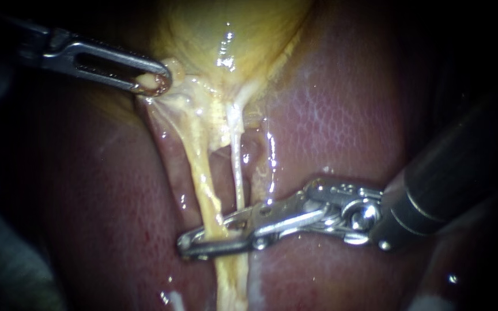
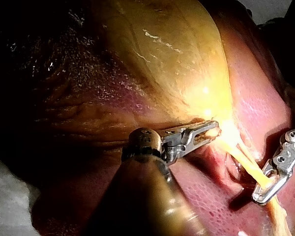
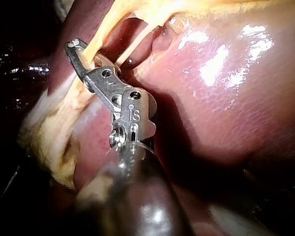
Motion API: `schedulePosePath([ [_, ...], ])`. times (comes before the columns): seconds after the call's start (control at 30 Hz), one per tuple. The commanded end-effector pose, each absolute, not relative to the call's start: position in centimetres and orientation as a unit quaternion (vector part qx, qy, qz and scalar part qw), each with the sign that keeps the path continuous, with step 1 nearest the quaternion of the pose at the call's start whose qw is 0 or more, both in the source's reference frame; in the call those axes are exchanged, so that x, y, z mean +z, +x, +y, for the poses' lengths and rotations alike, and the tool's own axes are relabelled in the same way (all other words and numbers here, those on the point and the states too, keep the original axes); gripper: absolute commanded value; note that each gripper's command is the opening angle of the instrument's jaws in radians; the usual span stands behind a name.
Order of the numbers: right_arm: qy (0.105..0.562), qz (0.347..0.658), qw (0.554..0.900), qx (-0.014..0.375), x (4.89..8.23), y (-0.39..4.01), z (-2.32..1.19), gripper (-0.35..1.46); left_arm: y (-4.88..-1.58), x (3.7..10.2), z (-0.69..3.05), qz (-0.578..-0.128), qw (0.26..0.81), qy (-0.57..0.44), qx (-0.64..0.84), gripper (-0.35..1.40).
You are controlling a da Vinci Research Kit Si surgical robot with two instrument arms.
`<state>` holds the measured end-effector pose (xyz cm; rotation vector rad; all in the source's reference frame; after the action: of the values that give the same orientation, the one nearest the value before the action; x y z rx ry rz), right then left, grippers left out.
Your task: Going back first clip left tube
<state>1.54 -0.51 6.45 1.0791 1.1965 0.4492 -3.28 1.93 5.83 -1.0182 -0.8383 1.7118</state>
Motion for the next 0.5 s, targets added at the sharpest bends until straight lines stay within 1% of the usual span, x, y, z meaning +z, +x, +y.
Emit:
schedulePosePath([
  [0.03,0.479,0.531,0.67,0.199,6.46,1.55,-0.51,-0.26,-3.28,5.83,1.93,-0.344,0.472,-0.415,0.697,-0.35],
  [0.07,0.479,0.531,0.67,0.2,6.46,1.56,-0.51,-0.09,-3.28,5.83,1.93,-0.342,0.473,-0.415,0.697,-0.35],
  [0.13,0.473,0.533,0.671,0.205,6.46,1.58,-0.51,0.13,-3.28,5.83,1.93,-0.342,0.473,-0.415,0.697,-0.35],
  [0.23,0.445,0.54,0.675,0.235,6.46,1.6,-0.51,0.34,-3.28,5.83,1.93,-0.342,0.473,-0.415,0.697,-0.35],
  [0.27,0.435,0.542,0.675,0.246,6.46,1.6,-0.51,0.36,-3.27,5.83,1.93,-0.342,0.473,-0.415,0.697,-0.35],
  [0.4,0.403,0.553,0.682,0.258,6.47,1.62,-0.5,0.44,-3.27,5.83,1.93,-0.343,0.473,-0.415,0.697,-0.35],
  [0.5,0.401,0.554,0.683,0.257,6.49,1.64,-0.49,0.46,-3.26,5.83,1.92,-0.343,0.473,-0.415,0.697,-0.35],
])
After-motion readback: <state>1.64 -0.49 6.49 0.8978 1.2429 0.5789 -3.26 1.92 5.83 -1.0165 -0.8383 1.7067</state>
